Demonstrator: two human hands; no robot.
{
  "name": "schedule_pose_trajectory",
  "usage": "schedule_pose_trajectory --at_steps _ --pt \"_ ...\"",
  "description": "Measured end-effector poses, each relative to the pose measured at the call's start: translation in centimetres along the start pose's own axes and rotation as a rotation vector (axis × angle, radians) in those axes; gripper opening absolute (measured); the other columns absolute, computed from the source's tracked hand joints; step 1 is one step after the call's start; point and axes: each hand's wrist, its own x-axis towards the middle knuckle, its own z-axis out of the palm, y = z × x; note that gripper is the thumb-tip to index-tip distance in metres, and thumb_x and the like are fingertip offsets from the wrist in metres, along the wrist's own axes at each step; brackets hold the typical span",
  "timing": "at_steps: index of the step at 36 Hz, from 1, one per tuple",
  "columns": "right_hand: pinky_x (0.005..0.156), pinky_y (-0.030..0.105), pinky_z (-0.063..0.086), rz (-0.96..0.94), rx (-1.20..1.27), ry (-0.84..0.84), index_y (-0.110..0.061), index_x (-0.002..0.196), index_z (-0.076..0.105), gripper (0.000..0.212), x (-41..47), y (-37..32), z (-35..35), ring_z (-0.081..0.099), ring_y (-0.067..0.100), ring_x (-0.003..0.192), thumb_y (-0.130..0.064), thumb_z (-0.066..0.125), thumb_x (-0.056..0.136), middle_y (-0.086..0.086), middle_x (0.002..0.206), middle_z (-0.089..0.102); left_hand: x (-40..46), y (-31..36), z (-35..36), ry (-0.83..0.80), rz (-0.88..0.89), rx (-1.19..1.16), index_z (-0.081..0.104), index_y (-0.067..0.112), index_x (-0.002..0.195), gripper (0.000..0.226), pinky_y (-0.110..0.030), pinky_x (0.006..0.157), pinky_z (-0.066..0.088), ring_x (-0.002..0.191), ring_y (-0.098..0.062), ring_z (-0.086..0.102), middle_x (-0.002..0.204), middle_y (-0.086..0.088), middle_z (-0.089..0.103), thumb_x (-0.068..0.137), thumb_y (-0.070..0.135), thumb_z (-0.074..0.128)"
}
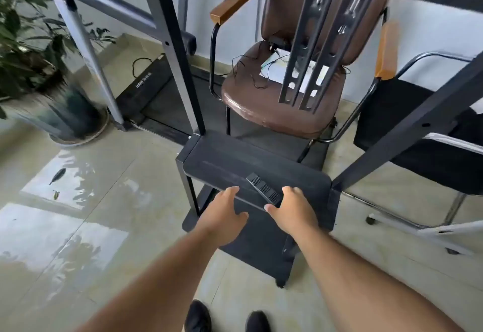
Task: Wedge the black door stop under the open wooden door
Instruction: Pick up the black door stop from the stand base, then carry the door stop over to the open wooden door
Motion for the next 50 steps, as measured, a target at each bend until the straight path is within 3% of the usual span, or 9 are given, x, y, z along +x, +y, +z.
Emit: schedule_pose_trajectory --at_steps 9,18,23,28,33,38,42,45,50 --pt "0.093 0.043 0.057 0.023 -0.032 0.027 -0.008 0.129 0.064 0.039 1.2 -0.2 0.8 0.066 0.037 0.118 -0.032 0.066 0.099 0.011 0.136 0.056 1.2 -1.7 0.3 -0.031 -0.012 -0.010 0.024 0.028 0.158 0.071 -0.035 0.107 0.046 0.142 -0.024 0.046 0.164 0.001 0.033 0.097 0.034 0.060" --pt "0.093 0.042 0.056 -0.213 -0.076 0.005 -0.011 0.131 0.067 0.043 -3.4 -2.9 -4.2 0.064 0.031 0.118 -0.036 0.068 0.096 0.003 0.134 0.059 -3.0 -0.9 -4.4 0.057 0.024 0.104 0.029 0.025 0.157 0.065 -0.041 0.115 0.041 0.145 -0.026 0.041 0.163 -0.001 0.034 0.098 0.026 0.058" --pt "0.071 0.039 0.052 -0.397 -0.164 -0.097 -0.022 0.085 0.060 0.017 -8.7 -6.9 -7.9 0.060 0.024 0.087 -0.036 0.067 0.092 -0.009 0.096 0.047 -8.2 -1.0 -8.7 0.146 0.052 0.175 0.028 0.030 0.157 0.075 -0.041 0.116 0.039 0.150 -0.021 0.030 0.167 0.009 0.025 0.092 0.017 0.062" --pt "0.070 0.035 0.050 -0.631 -0.249 -0.193 -0.031 0.075 0.053 0.022 -14.5 -13.0 -10.8 0.059 0.022 0.087 -0.032 0.066 0.092 -0.005 0.097 0.050 -14.8 -3.0 -13.4 0.241 0.045 0.232 0.061 0.034 0.122 0.038 -0.044 0.091 0.054 0.119 -0.024 0.058 0.125 0.008 0.062 0.086 0.021 0.068" --pt "0.078 0.042 0.056 -0.785 -0.337 -0.234 -0.034 0.072 0.047 0.026 -19.5 -19.0 -10.7 0.059 0.023 0.087 -0.030 0.064 0.091 -0.003 0.100 0.051 -21.6 -6.5 -16.5 0.326 -0.031 0.223 0.066 0.031 0.109 0.020 -0.044 0.083 0.056 0.103 -0.026 0.064 0.110 0.006 0.065 0.090 0.029 0.069" --pt "0.085 0.044 0.053 -0.928 -0.441 -0.276 -0.020 0.093 0.065 0.010 -24.1 -24.0 -8.4 0.059 0.024 0.092 -0.030 0.063 0.093 0.001 0.101 0.054 -28.4 -10.9 -17.5 0.410 -0.131 0.152 0.066 0.029 0.114 0.023 -0.041 0.082 0.055 0.103 -0.026 0.064 0.114 0.005 0.065 0.091 0.029 0.068" --pt "0.074 0.033 0.040 -1.058 -0.492 -0.331 -0.035 0.075 0.046 0.026 -29.6 -28.1 -4.5 0.052 0.021 0.088 -0.027 0.063 0.094 -0.001 0.098 0.051 -34.9 -16.5 -17.0 0.473 -0.210 0.098 0.066 0.028 0.112 0.020 -0.038 0.078 0.053 0.102 -0.025 0.064 0.112 0.004 0.064 0.091 0.030 0.067" --pt "0.076 0.029 0.035 -1.119 -0.553 -0.337 -0.025 0.098 0.064 0.005 -33.1 -29.9 -1.3 0.047 0.016 0.087 -0.028 0.064 0.094 -0.004 0.098 0.049 -39.2 -20.1 -16.2 0.499 -0.257 0.047 0.066 0.028 0.110 0.021 -0.043 0.083 0.056 0.100 -0.027 0.066 0.110 0.003 0.065 0.089 0.031 0.069" --pt "0.086 0.033 0.050 -1.231 -0.607 -0.414 -0.020 0.118 0.070 0.031 -40.7 -33.0 6.2 0.053 0.015 0.092 -0.032 0.066 0.090 -0.006 0.102 0.051 -48.2 -27.5 -13.8 0.539 -0.376 -0.035 0.066 0.028 0.105 0.016 -0.044 0.082 0.056 0.096 -0.026 0.065 0.105 0.005 0.063 0.090 0.031 0.068"
